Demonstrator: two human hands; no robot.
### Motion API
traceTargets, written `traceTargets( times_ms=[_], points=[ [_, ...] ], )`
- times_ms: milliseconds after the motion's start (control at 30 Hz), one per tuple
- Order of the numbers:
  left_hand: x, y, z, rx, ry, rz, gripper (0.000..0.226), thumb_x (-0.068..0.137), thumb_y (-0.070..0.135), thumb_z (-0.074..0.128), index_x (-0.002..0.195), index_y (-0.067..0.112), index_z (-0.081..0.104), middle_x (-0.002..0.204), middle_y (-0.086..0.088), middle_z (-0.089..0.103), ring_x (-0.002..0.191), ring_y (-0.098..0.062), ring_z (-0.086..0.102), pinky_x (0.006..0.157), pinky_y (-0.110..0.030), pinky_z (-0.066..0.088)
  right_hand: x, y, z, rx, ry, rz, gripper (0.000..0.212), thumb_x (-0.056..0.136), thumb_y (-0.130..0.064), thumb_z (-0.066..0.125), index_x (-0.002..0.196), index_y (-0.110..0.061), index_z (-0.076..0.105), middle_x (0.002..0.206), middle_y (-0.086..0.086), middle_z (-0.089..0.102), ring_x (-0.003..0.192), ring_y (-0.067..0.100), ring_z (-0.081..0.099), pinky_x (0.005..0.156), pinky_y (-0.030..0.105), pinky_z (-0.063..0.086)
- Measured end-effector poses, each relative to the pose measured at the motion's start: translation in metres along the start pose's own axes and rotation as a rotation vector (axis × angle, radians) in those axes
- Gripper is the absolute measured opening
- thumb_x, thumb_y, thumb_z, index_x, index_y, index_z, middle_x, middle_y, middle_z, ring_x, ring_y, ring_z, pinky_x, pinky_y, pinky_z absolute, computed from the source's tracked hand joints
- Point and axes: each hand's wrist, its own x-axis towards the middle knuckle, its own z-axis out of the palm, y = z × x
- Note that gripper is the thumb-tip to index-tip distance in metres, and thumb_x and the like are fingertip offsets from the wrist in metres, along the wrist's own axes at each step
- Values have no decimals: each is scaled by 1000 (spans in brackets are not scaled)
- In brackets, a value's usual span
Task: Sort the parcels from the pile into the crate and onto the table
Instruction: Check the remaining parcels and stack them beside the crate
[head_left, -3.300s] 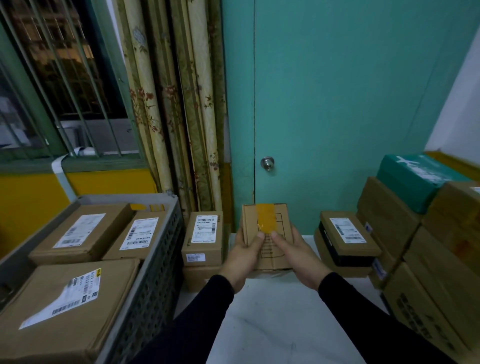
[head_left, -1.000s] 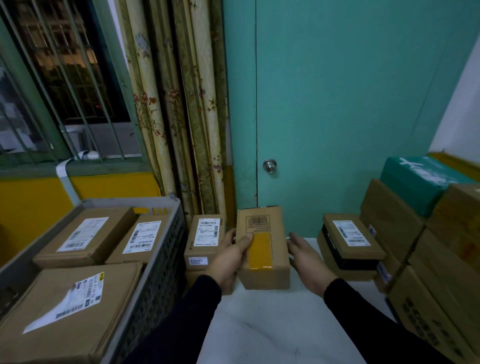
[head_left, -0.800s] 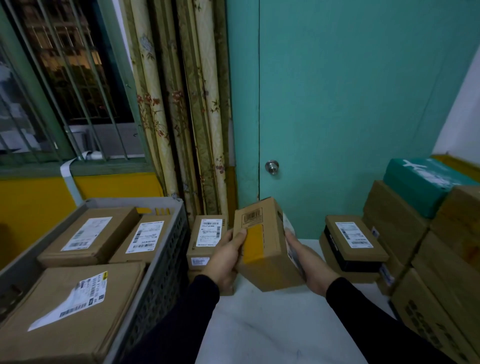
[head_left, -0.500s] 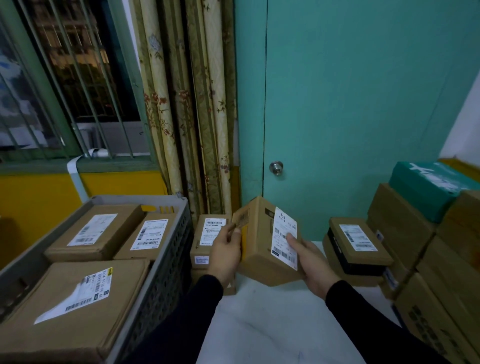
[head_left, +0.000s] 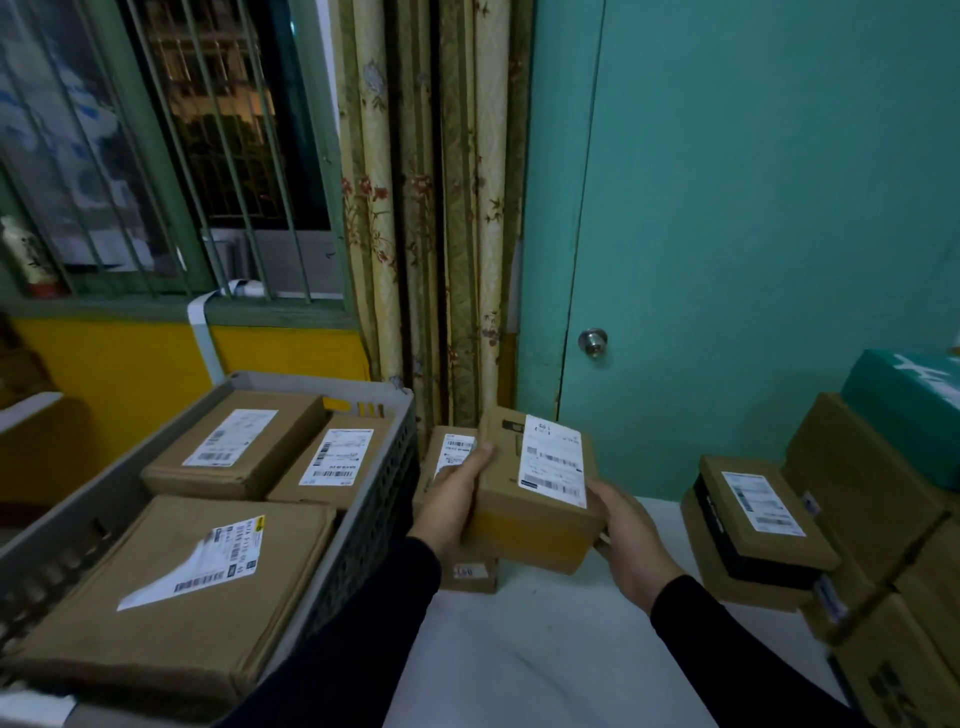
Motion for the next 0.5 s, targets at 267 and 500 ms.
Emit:
traceTargets(
  times_ms=[267,500],
  points=[
    [21,17,-27,-32,104,-15,32,97,42,60,124,26,63,101,0,75,90,-18,69,70,-31,54,21,5,42,-52,-188,10,36,106,-38,48,141,-44,46,124,-20,64,110,1,60,81,24,49],
    [62,10,-47,86,289,77,70,85,53,69,144,20,48,134,-6,58,116,-24,58,106,-44,45,60,14,82,-84,-172,-6,42,106,-41,49,147,-46,43,140,-11,59,118,11,62,102,43,53]
  ],
)
